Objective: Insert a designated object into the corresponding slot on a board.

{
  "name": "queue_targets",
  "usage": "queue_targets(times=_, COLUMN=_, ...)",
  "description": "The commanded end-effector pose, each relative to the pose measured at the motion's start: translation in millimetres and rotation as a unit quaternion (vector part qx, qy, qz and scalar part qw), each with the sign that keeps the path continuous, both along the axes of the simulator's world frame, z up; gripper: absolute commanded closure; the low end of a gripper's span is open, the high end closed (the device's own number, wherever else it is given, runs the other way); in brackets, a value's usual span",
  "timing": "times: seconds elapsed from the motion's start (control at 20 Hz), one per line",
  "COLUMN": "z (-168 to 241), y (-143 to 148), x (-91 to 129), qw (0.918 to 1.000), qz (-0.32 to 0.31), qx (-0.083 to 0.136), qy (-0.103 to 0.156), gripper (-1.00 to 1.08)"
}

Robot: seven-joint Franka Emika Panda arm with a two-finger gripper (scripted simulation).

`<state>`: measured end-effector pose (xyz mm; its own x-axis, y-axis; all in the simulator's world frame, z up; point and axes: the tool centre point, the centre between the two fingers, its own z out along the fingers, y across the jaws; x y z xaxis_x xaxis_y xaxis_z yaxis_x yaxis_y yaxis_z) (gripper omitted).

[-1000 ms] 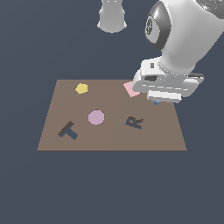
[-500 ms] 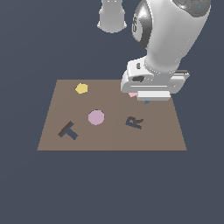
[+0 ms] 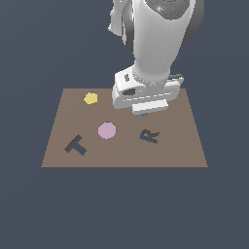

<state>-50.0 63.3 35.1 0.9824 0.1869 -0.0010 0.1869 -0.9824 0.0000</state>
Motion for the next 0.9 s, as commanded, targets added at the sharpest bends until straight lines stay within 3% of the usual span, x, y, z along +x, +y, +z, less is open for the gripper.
queue_targets(times=0.0, z=0.6, y=-21.0, x=3.9, qw=0.9995, qz=0.03, qx=0.0, qy=0.0, gripper=1.08)
queue_targets(times=0.4, z=1.9, y=-85.5, x=26.5, qw=0.9918, qz=0.128, qx=0.0, qy=0.0, gripper=1.08)
queue_targets(times=0.85, z=3.3, y=-149.5, x=66.8, qw=0.9723, qz=0.234, qx=0.0, qy=0.0, gripper=1.08)
